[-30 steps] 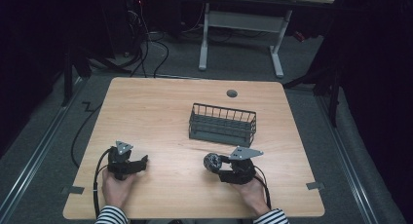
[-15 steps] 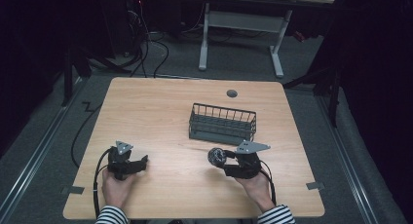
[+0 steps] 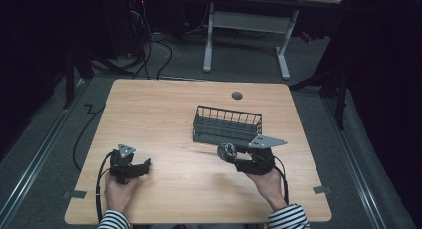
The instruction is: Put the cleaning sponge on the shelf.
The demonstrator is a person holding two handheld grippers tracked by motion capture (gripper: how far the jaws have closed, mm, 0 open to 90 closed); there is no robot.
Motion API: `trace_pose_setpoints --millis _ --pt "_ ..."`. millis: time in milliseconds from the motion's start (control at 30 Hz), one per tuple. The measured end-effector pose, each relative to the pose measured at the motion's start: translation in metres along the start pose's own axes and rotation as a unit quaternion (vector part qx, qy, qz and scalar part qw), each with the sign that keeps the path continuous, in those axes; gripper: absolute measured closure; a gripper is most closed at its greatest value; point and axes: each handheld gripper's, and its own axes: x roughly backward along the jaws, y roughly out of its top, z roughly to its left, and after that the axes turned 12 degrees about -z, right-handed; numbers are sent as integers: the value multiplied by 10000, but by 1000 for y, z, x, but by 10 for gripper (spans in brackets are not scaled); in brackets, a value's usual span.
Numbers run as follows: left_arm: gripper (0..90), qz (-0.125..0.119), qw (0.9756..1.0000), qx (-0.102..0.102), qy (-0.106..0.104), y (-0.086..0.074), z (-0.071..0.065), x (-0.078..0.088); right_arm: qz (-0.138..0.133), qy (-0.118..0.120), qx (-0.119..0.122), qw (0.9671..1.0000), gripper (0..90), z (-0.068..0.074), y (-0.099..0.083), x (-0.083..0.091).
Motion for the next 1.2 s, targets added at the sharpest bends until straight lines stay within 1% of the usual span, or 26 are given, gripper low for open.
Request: trace_pose_setpoints --millis 167,400,433,567,633,800,967,1033,1100,1200 --pt "164 0 10000 -1 -2 0 0 0 -63 -84 119 9999 476 -2 9 4" --pt "165 -4 10000 0 -4 0 0 0 -146 -195 169 9996 477 -8 23 7" --pt "164 -4 10000 -2 -6 0 0 0 -174 -210 214 9994 477 -9 25 7" --pt "165 -5 10000 -2 -6 0 0 0 -242 -273 264 9990 477 -12 33 9" --pt "165 -4 10000 -1 -7 0 0 0 -214 -318 303 9988 476 -14 36 10" --pt "165 -10 10000 -2 -4 0 0 0 -203 -394 291 9986 476 -20 40 9" --pt "165 -11 10000 -2 -5 0 0 0 -258 -565 242 9978 475 -28 45 7" --pt "165 -10 10000 -3 -4 0 0 0 -281 -718 273 9967 474 -31 46 7" --pt "165 -10 10000 -3 -5 0 0 0 -234 -832 249 9959 475 -36 47 5" --pt "165 -10 10000 -2 -4 0 0 0 -236 -929 236 9951 474 -43 48 3"
